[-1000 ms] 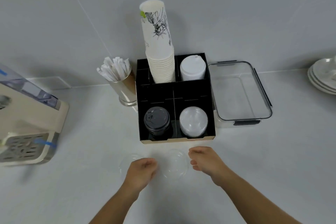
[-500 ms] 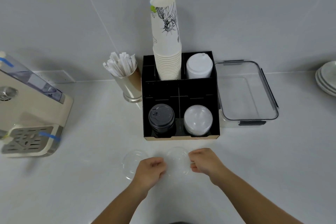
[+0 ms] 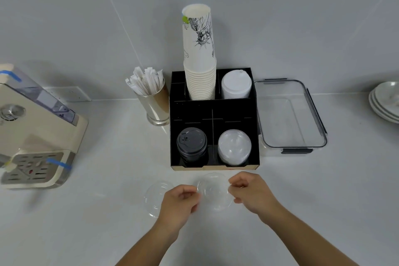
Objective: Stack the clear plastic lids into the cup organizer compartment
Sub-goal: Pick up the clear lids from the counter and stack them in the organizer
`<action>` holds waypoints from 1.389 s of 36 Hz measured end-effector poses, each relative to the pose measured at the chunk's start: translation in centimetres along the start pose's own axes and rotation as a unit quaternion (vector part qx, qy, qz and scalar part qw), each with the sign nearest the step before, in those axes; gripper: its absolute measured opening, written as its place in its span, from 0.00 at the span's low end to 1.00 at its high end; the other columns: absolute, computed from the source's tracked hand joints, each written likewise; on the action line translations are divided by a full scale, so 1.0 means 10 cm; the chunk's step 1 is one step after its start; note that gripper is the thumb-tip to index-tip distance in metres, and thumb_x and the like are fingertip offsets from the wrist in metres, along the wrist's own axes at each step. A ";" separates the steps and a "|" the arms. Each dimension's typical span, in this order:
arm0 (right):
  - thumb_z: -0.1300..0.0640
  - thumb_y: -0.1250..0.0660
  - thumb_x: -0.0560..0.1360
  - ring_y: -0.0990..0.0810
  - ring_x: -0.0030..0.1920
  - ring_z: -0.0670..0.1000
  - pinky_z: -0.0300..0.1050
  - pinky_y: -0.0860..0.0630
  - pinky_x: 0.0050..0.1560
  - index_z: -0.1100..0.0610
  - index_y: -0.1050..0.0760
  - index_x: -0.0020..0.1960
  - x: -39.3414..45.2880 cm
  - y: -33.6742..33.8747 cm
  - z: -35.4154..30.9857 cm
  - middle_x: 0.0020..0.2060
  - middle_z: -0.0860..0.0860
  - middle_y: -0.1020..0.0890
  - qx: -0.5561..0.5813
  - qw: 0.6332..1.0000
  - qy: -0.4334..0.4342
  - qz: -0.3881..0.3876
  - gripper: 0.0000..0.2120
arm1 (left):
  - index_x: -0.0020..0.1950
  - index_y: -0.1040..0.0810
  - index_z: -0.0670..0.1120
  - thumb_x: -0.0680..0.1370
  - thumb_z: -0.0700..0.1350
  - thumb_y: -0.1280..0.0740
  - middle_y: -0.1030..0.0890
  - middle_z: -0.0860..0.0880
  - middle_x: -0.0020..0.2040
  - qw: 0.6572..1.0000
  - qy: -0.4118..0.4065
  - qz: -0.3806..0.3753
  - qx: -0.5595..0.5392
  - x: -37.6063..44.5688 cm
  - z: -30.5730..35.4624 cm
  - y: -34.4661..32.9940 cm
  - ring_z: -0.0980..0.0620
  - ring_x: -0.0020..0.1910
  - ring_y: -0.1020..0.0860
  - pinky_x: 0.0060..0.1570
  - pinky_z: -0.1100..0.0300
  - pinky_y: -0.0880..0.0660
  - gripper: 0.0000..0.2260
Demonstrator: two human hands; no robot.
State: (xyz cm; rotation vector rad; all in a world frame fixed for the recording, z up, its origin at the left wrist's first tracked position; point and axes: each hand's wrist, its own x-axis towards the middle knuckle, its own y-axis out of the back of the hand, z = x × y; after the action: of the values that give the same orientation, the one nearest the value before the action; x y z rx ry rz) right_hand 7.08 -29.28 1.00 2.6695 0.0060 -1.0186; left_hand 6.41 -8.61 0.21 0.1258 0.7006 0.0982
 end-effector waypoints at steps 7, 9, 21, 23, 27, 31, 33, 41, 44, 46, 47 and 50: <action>0.62 0.26 0.71 0.19 0.37 0.48 0.37 0.22 0.33 0.53 0.19 0.44 -0.01 0.19 -0.10 0.44 0.52 0.16 0.000 0.998 0.056 0.030 0.05 | 0.47 0.17 0.40 0.73 0.35 0.27 0.19 0.47 0.29 1.000 -0.004 -0.017 -0.026 -0.04 0.13 -0.11 0.49 0.32 0.24 0.46 0.50 0.20 0.04; 0.61 0.26 0.71 0.20 0.36 0.47 0.42 0.20 0.36 0.53 0.19 0.43 0.02 0.25 -0.13 0.43 0.51 0.16 -0.021 0.996 0.076 0.044 0.05 | 0.47 0.17 0.40 0.73 0.35 0.27 0.19 0.48 0.30 0.999 -0.009 -0.024 -0.030 -0.03 0.19 -0.18 0.50 0.32 0.24 0.47 0.50 0.20 0.05; 0.61 0.28 0.73 0.19 0.40 0.46 0.36 0.24 0.35 0.48 0.22 0.43 0.27 0.56 -0.56 0.41 0.48 0.17 -0.114 0.977 0.151 0.101 0.08 | 0.47 0.18 0.41 0.73 0.36 0.26 0.18 0.52 0.28 0.995 -0.014 -0.032 -0.093 0.13 0.54 -0.55 0.54 0.31 0.21 0.39 0.61 0.19 0.04; 0.62 0.29 0.73 0.19 0.43 0.48 0.38 0.23 0.39 0.52 0.20 0.46 0.33 0.57 -0.63 0.43 0.49 0.17 -0.141 0.971 0.161 0.108 0.06 | 0.47 0.18 0.40 0.74 0.35 0.27 0.18 0.48 0.32 0.993 -0.002 -0.029 -0.110 0.16 0.58 -0.60 0.51 0.33 0.21 0.38 0.62 0.18 0.03; 0.62 0.31 0.74 0.20 0.46 0.49 0.40 0.24 0.50 0.55 0.19 0.52 0.45 0.57 -0.75 0.48 0.50 0.17 -0.203 0.955 0.180 0.121 0.09 | 0.49 0.17 0.38 0.74 0.35 0.27 0.18 0.45 0.37 0.992 0.011 -0.021 -0.121 0.22 0.63 -0.68 0.51 0.34 0.20 0.40 0.60 0.18 0.04; 0.63 0.35 0.75 0.20 0.51 0.51 0.45 0.23 0.55 0.56 0.20 0.57 0.51 0.57 -0.81 0.52 0.51 0.18 -0.277 0.934 0.193 0.118 0.12 | 0.49 0.18 0.40 0.74 0.35 0.26 0.17 0.45 0.36 0.990 0.012 -0.006 -0.137 0.26 0.66 -0.74 0.50 0.34 0.20 0.38 0.60 0.17 0.05; 0.64 0.37 0.75 0.21 0.51 0.54 0.49 0.23 0.54 0.57 0.20 0.57 0.53 0.57 -0.84 0.51 0.52 0.18 -0.308 0.922 0.202 0.118 0.13 | 0.50 0.19 0.41 0.74 0.35 0.26 0.16 0.44 0.36 0.990 0.011 0.002 -0.139 0.28 0.68 -0.77 0.49 0.35 0.19 0.37 0.60 0.17 0.07; 0.63 0.39 0.74 0.26 0.39 0.55 0.44 0.35 0.35 0.62 0.27 0.41 0.59 0.50 -0.82 0.39 0.53 0.25 -0.375 0.892 0.217 0.133 0.04 | 0.50 0.19 0.42 0.72 0.34 0.26 0.15 0.40 0.42 0.992 -0.007 0.019 -0.123 0.32 0.75 -0.84 0.50 0.35 0.17 0.38 0.61 0.17 0.08; 0.60 0.37 0.75 0.21 0.47 0.57 0.43 0.32 0.40 0.62 0.22 0.51 0.62 0.46 -0.80 0.51 0.56 0.21 -0.378 0.888 0.224 0.134 0.09 | 0.48 0.19 0.44 0.71 0.35 0.26 0.15 0.42 0.39 0.994 -0.016 0.030 -0.103 0.35 0.75 -0.88 0.50 0.34 0.18 0.40 0.58 0.16 0.09; 0.58 0.36 0.76 0.21 0.52 0.57 0.42 0.30 0.45 0.61 0.21 0.58 0.63 0.43 -0.79 0.58 0.56 0.22 -0.379 0.887 0.227 0.136 0.13 | 0.45 0.19 0.46 0.71 0.35 0.26 0.16 0.44 0.36 0.996 -0.029 0.035 -0.075 0.37 0.74 -0.89 0.51 0.33 0.18 0.43 0.53 0.15 0.07; 0.58 0.36 0.76 0.20 0.53 0.57 0.43 0.28 0.46 0.61 0.22 0.60 0.63 0.43 -0.79 0.60 0.56 0.22 -0.375 0.888 0.228 0.137 0.14 | 0.42 0.19 0.48 0.71 0.36 0.26 0.16 0.45 0.34 0.997 -0.038 0.037 -0.055 0.39 0.73 -0.90 0.51 0.32 0.19 0.44 0.51 0.16 0.07; 0.57 0.35 0.76 0.20 0.52 0.56 0.42 0.26 0.47 0.60 0.22 0.60 0.64 0.43 -0.75 0.60 0.55 0.23 -0.369 0.891 0.228 0.136 0.15 | 0.36 0.20 0.53 0.71 0.39 0.25 0.16 0.49 0.32 0.997 -0.060 0.042 -0.006 0.42 0.71 -0.92 0.50 0.33 0.18 0.45 0.49 0.17 0.10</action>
State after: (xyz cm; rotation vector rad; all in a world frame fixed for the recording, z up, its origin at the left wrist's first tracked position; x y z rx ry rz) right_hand 17.24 -32.04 3.22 2.0469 0.0938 -0.2015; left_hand 14.62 -17.73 1.51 0.1490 0.5744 0.1738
